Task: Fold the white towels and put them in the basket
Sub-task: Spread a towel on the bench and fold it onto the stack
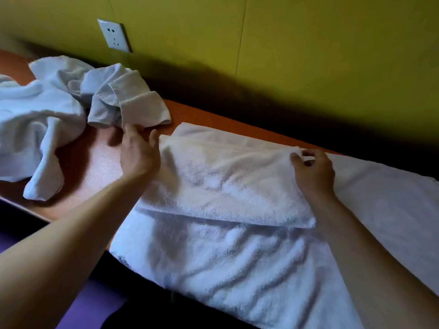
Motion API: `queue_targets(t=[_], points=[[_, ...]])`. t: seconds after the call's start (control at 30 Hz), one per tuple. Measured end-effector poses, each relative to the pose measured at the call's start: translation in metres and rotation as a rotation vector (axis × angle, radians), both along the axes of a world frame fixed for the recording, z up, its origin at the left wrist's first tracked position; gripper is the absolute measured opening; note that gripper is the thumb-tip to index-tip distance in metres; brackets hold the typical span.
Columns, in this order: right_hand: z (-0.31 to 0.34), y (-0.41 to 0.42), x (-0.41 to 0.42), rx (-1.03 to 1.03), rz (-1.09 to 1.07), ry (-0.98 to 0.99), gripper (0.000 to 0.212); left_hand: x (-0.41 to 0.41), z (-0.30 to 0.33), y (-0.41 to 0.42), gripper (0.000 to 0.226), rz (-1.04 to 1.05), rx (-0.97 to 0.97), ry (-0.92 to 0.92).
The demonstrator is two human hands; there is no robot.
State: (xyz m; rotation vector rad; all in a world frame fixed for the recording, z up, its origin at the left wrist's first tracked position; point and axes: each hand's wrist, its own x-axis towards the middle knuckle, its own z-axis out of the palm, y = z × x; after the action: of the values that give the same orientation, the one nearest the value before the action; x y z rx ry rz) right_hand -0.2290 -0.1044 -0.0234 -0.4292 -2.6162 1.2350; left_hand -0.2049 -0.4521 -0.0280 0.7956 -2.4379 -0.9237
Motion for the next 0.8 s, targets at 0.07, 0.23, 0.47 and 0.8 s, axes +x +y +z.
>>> queue_targets(t=[0.07, 0.23, 0.47, 0.8], points=[[0.008, 0.006, 0.013, 0.039, 0.002, -0.034, 0.033, 0.016, 0.001, 0.003, 0.034, -0.144, -0.255, 0.07], [0.019, 0.024, 0.058, 0.209, 0.021, -0.215, 0.035, 0.092, -0.001, 0.046, 0.04, -0.58, -0.558, 0.002], [0.018, 0.019, 0.078, -0.103, -0.013, -0.426, 0.046, 0.121, -0.031, 0.059, 0.062, -0.704, -0.544, -0.38], [0.061, -0.024, 0.068, -0.367, -0.073, -0.264, 0.027, 0.135, -0.02, 0.029, 0.057, -0.442, -0.449, -0.304]])
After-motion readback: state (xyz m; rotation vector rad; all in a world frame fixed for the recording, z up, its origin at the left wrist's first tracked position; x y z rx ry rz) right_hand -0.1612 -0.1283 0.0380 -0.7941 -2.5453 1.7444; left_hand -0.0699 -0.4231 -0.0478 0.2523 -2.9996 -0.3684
